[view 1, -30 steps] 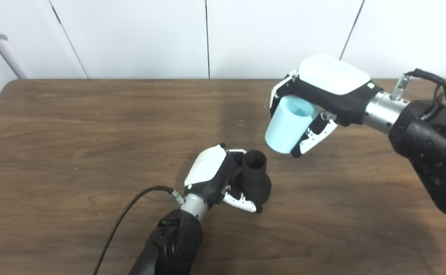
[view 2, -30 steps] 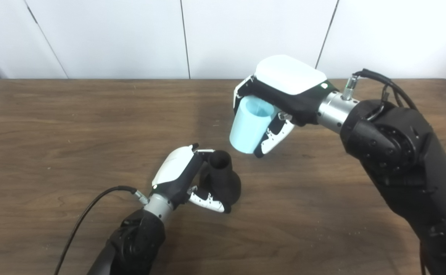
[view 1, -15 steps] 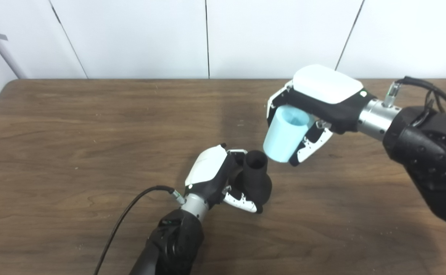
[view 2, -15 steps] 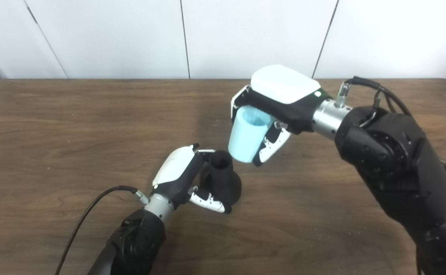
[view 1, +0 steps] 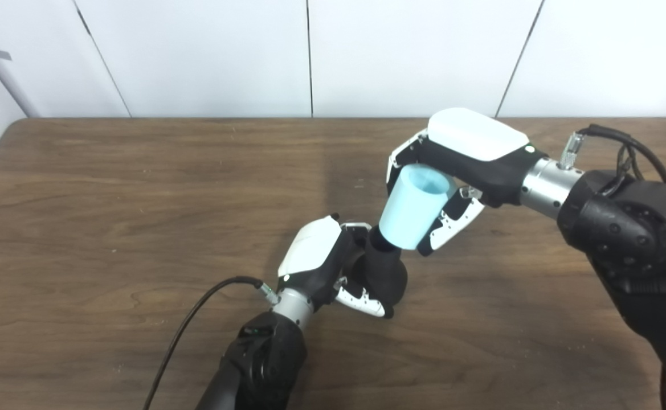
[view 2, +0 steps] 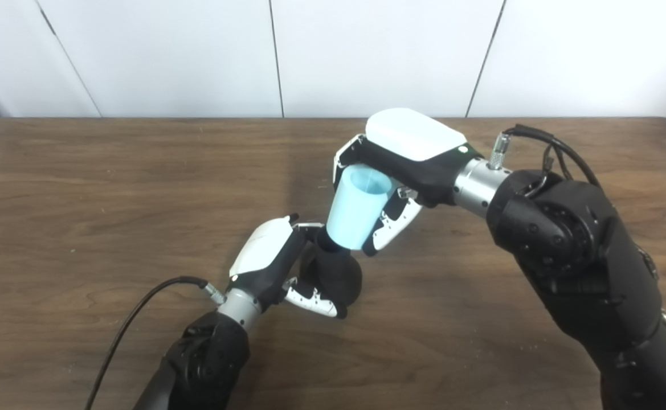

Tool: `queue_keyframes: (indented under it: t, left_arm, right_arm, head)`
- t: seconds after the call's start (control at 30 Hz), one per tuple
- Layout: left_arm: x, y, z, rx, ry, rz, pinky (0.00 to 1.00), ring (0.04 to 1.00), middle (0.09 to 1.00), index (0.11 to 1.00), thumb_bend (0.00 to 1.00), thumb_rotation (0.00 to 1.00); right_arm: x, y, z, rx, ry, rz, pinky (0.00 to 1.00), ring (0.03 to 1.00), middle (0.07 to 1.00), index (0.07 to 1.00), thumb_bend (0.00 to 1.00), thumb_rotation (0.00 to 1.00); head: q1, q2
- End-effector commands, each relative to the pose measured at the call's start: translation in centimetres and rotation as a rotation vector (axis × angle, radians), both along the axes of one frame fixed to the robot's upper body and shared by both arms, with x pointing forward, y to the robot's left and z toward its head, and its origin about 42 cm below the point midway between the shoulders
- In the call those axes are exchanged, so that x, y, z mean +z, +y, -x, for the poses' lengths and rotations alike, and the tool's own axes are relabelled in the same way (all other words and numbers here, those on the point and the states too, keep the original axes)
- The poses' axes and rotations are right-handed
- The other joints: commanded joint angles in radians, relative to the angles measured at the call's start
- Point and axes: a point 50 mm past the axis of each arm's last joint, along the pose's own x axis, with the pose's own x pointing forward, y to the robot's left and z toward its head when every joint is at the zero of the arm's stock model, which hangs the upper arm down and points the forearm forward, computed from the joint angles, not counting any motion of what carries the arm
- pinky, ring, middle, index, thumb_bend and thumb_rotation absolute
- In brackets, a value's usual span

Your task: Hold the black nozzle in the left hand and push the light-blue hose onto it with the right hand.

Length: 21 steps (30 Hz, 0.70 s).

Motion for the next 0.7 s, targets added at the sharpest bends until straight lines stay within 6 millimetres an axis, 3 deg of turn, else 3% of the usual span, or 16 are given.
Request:
queue_keyframes:
  t: [0.0,0.67]
  left_arm:
    - [-3.21,-0.28,1.29,-0.049,0.204,-0.042,1.0,0.711,0.513,0.468,0.52,0.0]
    - [-3.04,-0.44,1.14,-0.05,0.2,-0.037,1.0,0.719,0.514,0.468,0.52,0.0]
  right_arm:
    - [2.04,0.06,0.23,0.009,-0.076,-0.031,0.81,0.446,0.487,0.482,0.52,0.0]
    - [1.1,-0.01,0.25,0.009,-0.04,-0.041,0.83,0.435,0.492,0.485,0.52,0.0]
  head:
    - [0.0,0.001]
    - [-0.006,0.004]
